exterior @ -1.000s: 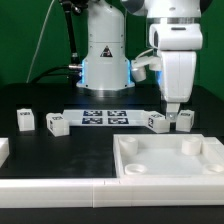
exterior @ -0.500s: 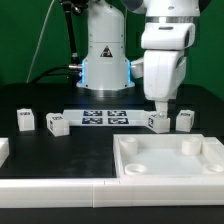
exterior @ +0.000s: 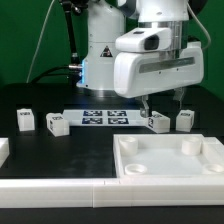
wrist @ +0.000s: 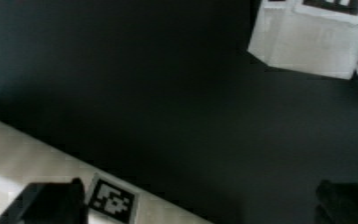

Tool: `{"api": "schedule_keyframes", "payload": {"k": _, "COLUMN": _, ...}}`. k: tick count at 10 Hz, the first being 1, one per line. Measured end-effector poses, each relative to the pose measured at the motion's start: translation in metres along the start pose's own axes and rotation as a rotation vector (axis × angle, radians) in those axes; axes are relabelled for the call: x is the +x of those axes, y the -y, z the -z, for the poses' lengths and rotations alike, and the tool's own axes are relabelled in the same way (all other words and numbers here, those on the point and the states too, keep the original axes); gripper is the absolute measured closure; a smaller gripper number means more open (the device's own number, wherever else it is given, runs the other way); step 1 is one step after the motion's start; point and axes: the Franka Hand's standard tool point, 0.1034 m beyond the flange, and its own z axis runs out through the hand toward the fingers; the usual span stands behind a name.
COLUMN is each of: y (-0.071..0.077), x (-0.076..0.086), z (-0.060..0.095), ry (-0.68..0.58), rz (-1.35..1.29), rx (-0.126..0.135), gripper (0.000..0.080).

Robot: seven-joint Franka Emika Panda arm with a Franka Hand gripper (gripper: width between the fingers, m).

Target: Assemble one leg

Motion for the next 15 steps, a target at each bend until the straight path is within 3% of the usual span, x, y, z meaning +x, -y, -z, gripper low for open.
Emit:
{"api": "schedule_keyframes", "payload": {"k": 5, "y": 0.012, "x": 0.003, "z": -0.001, "ry": -0.026, "rz": -0.493, "rx": 0.028, "gripper": 0.0151}}
{"api": "schedule_keyframes", "payload": {"k": 7, "y": 0.028, "x": -0.011, "z": -0.008, "ry": -0.035, "rz": -0.752, "rx": 0.043, "gripper": 0.0151}}
{"api": "schedule_keyframes", "payload": {"k": 11, "y": 0.057, "x": -0.012, "z": -0.01, "ry": -0.024, "rz": -1.107, "rx": 0.072, "gripper": 0.0151}}
{"api": "schedule_keyframes", "payload": {"k": 12, "y": 0.064, "x": -0.011, "z": -0.01, "ry": -0.018, "rz": -1.091, "rx": 0.075, "gripper": 0.0151}}
{"api": "schedule_keyframes", "payload": {"k": 15, "y": 0.059, "x": -0.014, "z": -0.011, "ry": 0.018, "rz": -1.049, "rx": 0.079, "gripper": 0.0151}}
